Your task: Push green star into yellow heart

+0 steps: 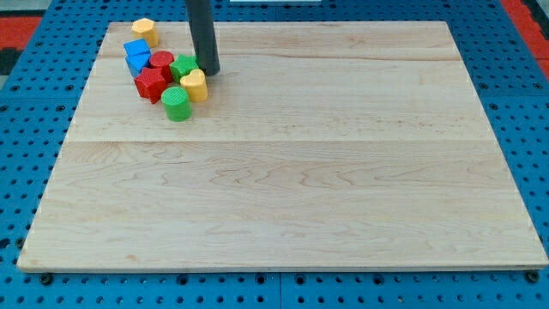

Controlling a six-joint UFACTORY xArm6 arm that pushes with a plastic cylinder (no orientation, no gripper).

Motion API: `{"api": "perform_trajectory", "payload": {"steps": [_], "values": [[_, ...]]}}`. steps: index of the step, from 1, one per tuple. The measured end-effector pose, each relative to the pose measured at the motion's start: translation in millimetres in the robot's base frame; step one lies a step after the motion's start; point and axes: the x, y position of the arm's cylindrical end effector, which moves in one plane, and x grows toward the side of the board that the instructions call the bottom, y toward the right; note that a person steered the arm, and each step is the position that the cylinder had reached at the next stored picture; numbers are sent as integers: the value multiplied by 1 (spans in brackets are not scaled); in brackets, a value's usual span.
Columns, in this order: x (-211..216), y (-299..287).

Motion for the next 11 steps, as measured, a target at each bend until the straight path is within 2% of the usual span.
{"api": "perform_trajectory", "payload": {"steps": [1,2,4,6,7,9,11], "values": [[39,2],[50,3],[-11,56],[-100,38],[-116,11],[-114,-15],[-73,-33]]}}
